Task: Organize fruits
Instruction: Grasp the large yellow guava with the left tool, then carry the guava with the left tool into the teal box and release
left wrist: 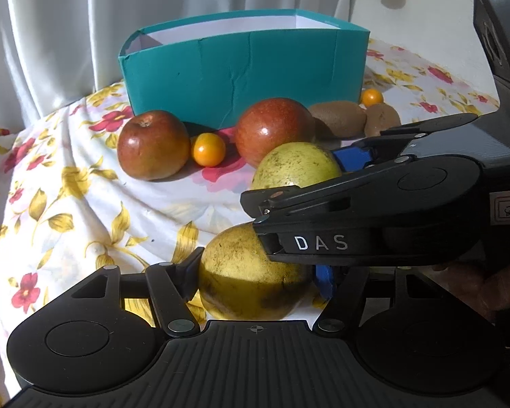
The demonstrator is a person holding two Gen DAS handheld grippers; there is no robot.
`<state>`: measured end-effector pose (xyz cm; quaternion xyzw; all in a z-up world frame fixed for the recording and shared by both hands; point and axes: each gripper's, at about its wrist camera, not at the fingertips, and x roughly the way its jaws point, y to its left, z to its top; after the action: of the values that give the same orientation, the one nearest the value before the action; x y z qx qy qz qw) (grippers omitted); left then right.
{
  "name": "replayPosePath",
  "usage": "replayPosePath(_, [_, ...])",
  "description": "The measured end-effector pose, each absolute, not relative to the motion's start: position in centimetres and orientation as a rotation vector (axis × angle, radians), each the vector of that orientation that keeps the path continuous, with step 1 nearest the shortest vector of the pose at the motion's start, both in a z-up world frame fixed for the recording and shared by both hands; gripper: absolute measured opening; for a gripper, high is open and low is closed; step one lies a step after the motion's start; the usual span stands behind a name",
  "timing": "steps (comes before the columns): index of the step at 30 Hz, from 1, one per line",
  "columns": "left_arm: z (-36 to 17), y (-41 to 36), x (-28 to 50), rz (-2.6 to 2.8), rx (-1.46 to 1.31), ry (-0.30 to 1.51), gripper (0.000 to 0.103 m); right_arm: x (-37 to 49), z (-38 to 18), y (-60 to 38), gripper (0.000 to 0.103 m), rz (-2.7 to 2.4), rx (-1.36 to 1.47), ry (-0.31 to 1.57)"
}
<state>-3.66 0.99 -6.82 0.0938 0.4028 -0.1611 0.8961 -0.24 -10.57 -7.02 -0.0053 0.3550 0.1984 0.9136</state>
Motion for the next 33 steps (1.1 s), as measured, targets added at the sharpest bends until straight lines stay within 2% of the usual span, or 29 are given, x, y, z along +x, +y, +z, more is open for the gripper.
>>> replayPosePath(2, [-6.8,1.2,-3.7,-0.334,0.193,0.837,0.069,0.0,-7.3,-10.5,0.064,0.423,0.001,0.754])
replayPosePath(13, [-5.7,2.3,-3.1,-0.273,0.179,0.862,0.069,-0.4,-6.5,-11.8,0.061,0.368,0.013,0.745])
replayPosePath(21, [0.4,1.4,-0.6,-0.227,0.175,0.728,0.069,0.0,-1.6,-14.8,0.061,0.262,0.020,0.603])
replayPosePath(33, [9.7,0.0,8.7,-0.020,0.097,0.602,0.069,4.2,6.6,-17.6,0.061,0.107,-0.055,0.330])
